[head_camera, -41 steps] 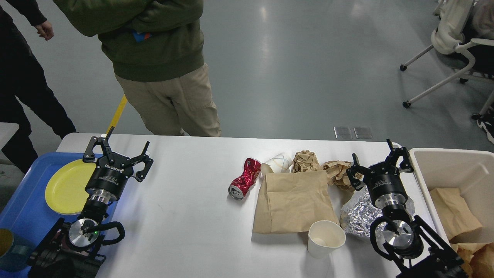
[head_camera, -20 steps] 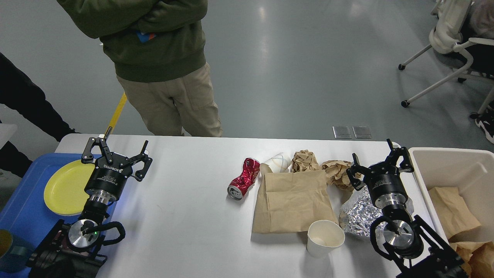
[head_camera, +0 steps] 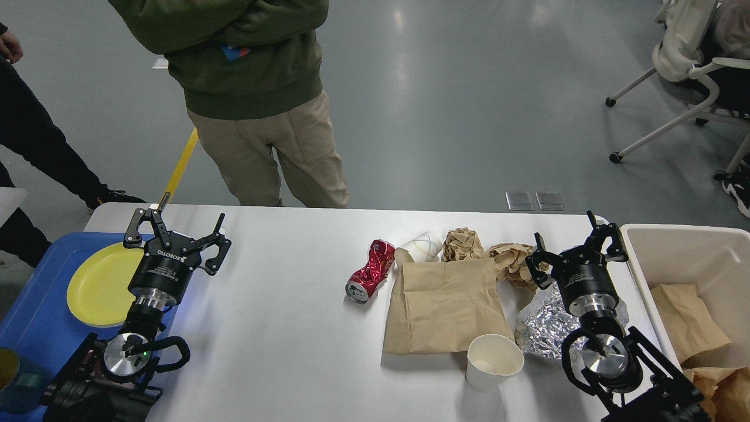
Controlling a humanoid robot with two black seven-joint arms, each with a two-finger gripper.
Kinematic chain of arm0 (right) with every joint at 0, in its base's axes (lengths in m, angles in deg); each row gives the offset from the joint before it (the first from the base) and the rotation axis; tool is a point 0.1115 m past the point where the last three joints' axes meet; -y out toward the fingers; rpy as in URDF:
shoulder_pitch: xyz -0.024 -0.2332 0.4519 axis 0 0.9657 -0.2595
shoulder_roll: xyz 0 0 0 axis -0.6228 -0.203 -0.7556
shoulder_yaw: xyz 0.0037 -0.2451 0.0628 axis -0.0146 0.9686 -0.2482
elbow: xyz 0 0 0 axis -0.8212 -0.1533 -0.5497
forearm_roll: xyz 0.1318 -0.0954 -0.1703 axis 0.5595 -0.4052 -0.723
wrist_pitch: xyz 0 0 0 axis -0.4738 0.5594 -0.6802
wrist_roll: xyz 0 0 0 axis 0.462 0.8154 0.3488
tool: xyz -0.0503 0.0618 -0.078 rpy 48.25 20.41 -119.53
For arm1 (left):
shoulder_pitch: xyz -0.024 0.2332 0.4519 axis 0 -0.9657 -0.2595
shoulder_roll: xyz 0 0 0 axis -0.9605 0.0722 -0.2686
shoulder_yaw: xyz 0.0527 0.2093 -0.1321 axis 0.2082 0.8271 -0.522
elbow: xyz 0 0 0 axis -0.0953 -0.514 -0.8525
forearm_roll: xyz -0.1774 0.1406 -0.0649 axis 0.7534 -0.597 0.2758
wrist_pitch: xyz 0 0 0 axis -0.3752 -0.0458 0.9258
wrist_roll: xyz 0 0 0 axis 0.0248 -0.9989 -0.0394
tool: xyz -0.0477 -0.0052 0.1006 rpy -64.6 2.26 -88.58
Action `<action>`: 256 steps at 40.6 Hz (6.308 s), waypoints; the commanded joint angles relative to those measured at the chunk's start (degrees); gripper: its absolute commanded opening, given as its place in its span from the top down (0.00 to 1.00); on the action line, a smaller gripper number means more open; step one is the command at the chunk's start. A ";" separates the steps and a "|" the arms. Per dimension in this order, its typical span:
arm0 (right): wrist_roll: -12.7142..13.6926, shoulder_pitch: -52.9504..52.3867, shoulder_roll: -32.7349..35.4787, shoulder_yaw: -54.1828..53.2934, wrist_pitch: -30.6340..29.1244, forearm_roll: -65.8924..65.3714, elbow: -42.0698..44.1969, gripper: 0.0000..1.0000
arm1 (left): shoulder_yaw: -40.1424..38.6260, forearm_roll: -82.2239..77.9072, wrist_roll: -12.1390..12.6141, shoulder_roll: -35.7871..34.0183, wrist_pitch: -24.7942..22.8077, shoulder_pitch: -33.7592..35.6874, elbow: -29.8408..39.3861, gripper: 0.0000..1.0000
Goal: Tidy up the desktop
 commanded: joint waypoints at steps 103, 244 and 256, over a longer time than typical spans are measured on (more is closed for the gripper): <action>12.99 -39.41 27.85 56.92 1.14 3.34 2.19 0.00 | 0.00 0.00 -0.01 0.00 0.00 0.00 0.00 0.04; 37.51 -65.10 -18.81 122.26 -3.43 0.89 6.68 0.09 | 0.09 0.00 -0.01 0.00 0.00 0.00 0.00 0.04; 37.42 -60.62 -18.63 122.08 1.40 -1.41 6.15 0.18 | 0.09 0.00 -0.01 0.00 0.00 0.00 0.00 0.04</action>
